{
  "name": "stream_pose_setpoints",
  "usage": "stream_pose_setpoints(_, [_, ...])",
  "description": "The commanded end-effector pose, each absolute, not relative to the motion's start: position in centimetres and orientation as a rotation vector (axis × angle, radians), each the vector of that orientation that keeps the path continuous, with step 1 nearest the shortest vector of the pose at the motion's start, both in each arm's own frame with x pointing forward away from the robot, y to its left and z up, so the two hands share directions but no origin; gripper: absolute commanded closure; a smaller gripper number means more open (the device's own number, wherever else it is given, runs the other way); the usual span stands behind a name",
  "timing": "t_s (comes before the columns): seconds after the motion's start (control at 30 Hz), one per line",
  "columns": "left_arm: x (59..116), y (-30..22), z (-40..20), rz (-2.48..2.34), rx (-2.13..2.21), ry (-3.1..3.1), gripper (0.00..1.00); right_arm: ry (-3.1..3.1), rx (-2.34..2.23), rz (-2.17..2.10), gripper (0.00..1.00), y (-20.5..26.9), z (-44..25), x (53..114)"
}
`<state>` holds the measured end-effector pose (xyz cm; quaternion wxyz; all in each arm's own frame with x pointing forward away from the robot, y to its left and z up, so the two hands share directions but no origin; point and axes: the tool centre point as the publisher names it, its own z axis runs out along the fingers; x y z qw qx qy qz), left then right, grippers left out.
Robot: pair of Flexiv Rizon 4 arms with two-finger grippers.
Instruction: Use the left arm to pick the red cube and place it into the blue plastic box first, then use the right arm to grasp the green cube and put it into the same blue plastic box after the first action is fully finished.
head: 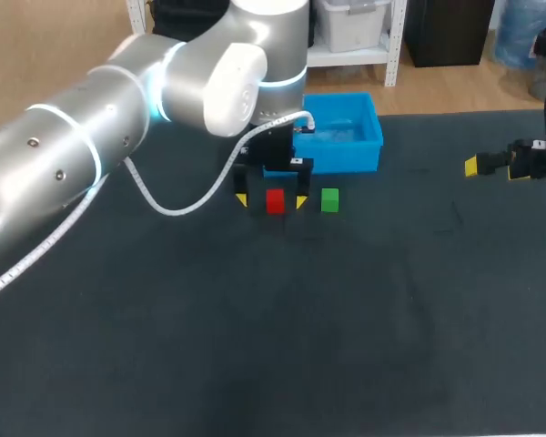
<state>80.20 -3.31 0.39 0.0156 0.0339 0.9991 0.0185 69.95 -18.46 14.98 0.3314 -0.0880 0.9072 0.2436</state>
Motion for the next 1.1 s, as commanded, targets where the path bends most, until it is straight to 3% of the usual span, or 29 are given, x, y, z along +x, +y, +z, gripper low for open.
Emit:
stream_pose_setpoints(0.03, [80.97, -3.65, 0.25, 0.070, 0.106, 3.126, 0.00, 2.373, -0.230, 0.636, 0.00, -18.46, 14.98, 69.99])
stream_pose_setpoints(0.7, [80.81, -3.67, -0.10, 0.047, 0.045, 3.127, 0.00, 2.373, -0.230, 0.636, 0.00, -18.46, 14.98, 69.99])
stream_pose_setpoints(0.77, [80.80, -3.66, -0.12, 0.044, 0.040, 3.128, 0.22, 2.373, -0.230, 0.636, 0.00, -18.46, 14.98, 69.99])
stream_pose_setpoints(0.8, [80.80, -3.66, -0.12, 0.043, 0.039, 3.128, 0.41, 2.373, -0.230, 0.636, 0.00, -18.46, 14.98, 69.99])
stream_pose_setpoints(0.83, [80.80, -3.66, -0.12, 0.043, 0.037, 3.128, 0.53, 2.373, -0.230, 0.636, 0.00, -18.46, 14.98, 69.99])
stream_pose_setpoints(1.0, [80.85, -3.65, -0.01, 0.042, 0.030, 3.129, 0.76, 2.373, -0.230, 0.636, 0.00, -18.46, 14.98, 69.99])
stream_pose_setpoints(1.07, [80.86, -3.63, -0.01, 0.044, 0.031, 3.131, 0.96, 2.373, -0.230, 0.636, 0.00, -18.46, 14.98, 69.99])
stream_pose_setpoints(1.1, [80.86, -3.62, 0.00, 0.044, 0.032, 3.131, 1.00, 2.373, -0.230, 0.636, 0.00, -18.46, 14.98, 69.99])
